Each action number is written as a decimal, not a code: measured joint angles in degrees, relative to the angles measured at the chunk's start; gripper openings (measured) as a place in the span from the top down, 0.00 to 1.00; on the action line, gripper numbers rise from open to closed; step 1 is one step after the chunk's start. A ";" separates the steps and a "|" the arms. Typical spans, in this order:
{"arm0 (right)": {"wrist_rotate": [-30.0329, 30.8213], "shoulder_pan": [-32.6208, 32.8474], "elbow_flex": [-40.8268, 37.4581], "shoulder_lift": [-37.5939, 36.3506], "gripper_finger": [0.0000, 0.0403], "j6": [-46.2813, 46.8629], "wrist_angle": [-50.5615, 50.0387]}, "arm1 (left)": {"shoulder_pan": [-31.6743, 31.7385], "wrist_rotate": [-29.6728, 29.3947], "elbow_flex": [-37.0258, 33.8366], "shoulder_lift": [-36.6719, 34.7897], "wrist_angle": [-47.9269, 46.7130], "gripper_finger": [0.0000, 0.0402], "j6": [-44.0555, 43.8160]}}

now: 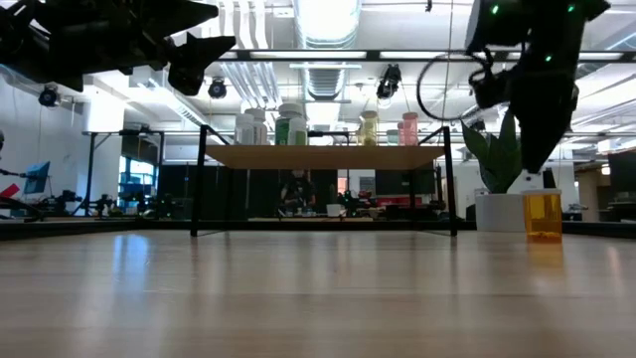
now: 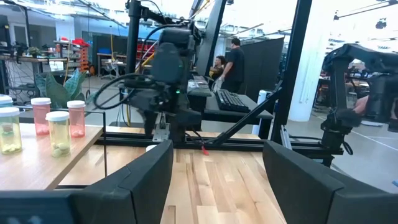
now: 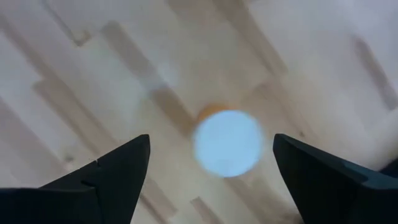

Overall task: Pick and place medicine bottles onto shelf by color
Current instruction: Put the big orange pill bottle on the shelf

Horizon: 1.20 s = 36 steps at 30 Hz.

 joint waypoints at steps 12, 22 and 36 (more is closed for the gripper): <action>-4.48 -6.03 -3.27 -1.07 0.17 -5.11 2.41 | 0.00 0.00 -0.24 0.02 -0.55 0.42 0.00; -6.01 -6.30 -8.85 -1.05 0.18 -4.74 6.83 | -0.01 0.00 -0.25 0.02 -0.49 0.42 0.00; -2.65 -6.30 -8.79 0.21 0.19 -2.47 7.88 | -0.02 0.00 -0.24 0.02 -0.46 0.42 0.00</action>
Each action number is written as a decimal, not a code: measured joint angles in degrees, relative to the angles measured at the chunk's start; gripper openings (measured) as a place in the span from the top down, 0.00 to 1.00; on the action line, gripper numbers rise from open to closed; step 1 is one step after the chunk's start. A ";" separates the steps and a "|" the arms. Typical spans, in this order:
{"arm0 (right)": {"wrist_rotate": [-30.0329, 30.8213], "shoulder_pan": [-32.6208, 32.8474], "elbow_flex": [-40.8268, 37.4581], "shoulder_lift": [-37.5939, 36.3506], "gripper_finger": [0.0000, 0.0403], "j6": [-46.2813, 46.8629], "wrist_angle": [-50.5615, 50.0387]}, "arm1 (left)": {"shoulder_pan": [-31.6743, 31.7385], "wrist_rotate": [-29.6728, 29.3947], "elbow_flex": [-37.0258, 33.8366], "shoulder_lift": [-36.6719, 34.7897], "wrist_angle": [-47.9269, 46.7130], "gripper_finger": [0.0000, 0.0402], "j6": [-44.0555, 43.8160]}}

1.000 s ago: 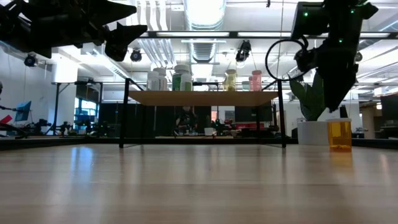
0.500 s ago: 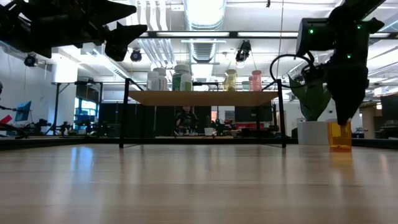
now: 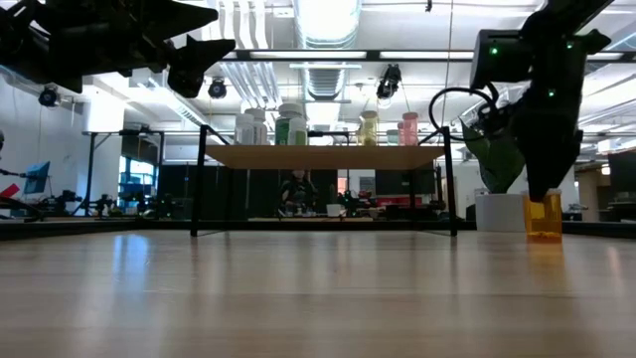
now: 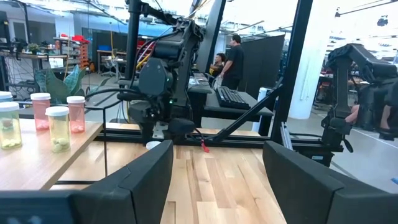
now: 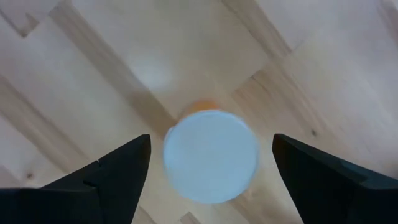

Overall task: Pick and place medicine bottles onto shelf by color
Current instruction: Put the big orange pill bottle on the shelf

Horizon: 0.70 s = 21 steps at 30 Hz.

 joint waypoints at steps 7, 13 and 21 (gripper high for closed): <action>1.24 0.02 -0.04 1.90 0.30 0.04 0.17 | 0.00 0.00 0.00 0.00 0.03 0.42 0.00; 1.25 0.01 -0.04 2.91 0.51 -0.05 0.34 | 0.01 0.00 0.00 0.00 0.03 0.42 0.00; -1.34 0.02 -0.04 1.50 0.51 -0.32 0.32 | 0.00 0.00 0.00 0.02 0.03 0.42 0.00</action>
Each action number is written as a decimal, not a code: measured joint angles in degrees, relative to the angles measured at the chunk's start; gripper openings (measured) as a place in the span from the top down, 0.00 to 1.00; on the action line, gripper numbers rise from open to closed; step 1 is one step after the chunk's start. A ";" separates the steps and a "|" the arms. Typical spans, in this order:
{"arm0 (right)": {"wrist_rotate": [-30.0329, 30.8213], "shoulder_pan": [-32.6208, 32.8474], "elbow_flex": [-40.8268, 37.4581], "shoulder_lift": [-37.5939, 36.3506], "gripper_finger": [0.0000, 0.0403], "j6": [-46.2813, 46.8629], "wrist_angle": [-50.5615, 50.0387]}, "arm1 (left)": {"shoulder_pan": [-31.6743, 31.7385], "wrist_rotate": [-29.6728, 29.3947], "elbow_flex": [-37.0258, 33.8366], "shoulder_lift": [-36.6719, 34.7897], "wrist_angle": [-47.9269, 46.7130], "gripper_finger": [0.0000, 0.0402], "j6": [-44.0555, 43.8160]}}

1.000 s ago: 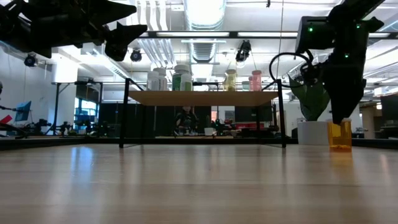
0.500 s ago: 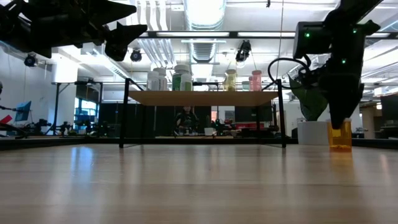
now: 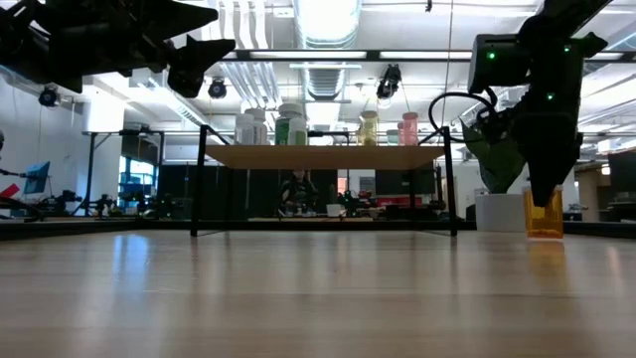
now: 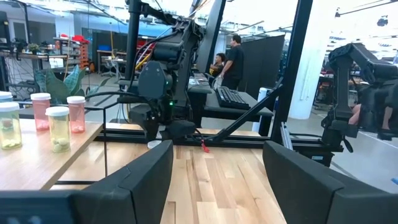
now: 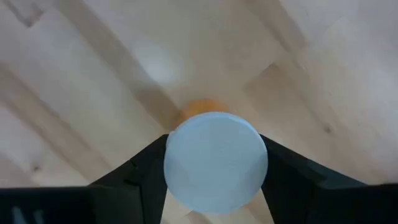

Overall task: Pick and place medicine bottles onto shelf by color
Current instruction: Put the big orange pill bottle on the shelf

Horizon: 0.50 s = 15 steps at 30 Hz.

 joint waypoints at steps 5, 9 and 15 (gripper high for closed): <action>-3.35 0.46 1.61 -0.16 0.47 1.38 -0.19 | 0.02 0.00 0.00 0.00 0.00 0.42 0.00; -6.15 2.16 4.04 -0.16 0.50 2.36 -0.21 | 0.02 0.00 0.00 0.00 0.00 0.42 0.00; -11.51 6.39 8.61 -0.16 0.51 5.07 0.23 | 0.01 0.00 0.00 0.00 -0.01 0.42 0.00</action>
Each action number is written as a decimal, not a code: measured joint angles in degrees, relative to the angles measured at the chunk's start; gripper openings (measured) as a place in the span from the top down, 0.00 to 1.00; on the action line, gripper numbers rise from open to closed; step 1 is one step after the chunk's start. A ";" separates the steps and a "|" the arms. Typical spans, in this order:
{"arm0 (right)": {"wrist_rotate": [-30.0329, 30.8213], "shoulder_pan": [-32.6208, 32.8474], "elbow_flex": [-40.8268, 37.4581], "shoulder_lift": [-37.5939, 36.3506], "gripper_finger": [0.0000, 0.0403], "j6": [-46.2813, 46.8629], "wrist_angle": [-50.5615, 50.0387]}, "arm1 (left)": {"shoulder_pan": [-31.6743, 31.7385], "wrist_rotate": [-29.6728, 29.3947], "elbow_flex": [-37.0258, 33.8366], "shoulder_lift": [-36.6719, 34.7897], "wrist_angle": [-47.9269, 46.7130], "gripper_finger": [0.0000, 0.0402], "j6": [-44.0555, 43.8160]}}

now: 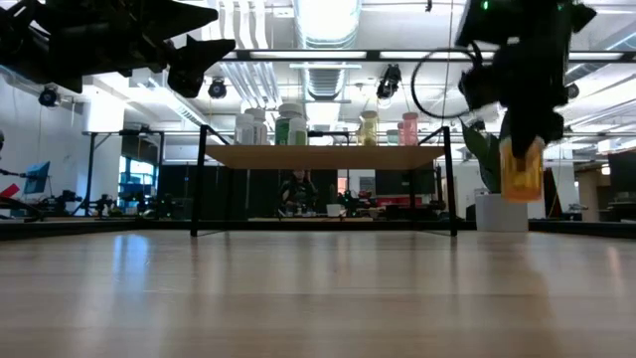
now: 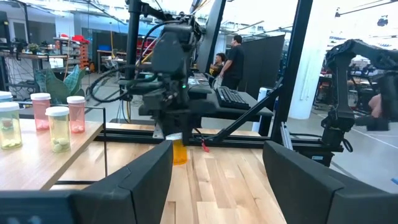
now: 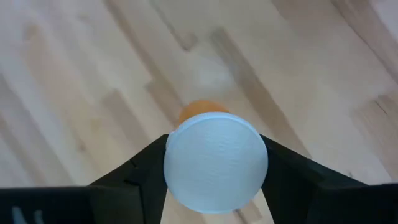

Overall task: Pick and place medicine bottles onto shelf by color
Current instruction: Put the big orange pill bottle on the shelf

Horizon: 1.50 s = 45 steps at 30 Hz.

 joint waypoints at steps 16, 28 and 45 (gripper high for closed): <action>0.97 11.29 15.83 3.31 0.50 -0.19 9.32 | 0.02 0.00 0.00 0.00 -0.02 0.42 -0.03; 2.07 9.96 30.41 13.18 0.50 -11.13 11.74 | 0.00 0.00 0.05 0.00 -0.01 0.42 -1.78; 1.59 4.28 40.21 19.47 0.50 -18.92 11.56 | 0.02 0.00 0.09 0.00 0.01 0.42 -3.21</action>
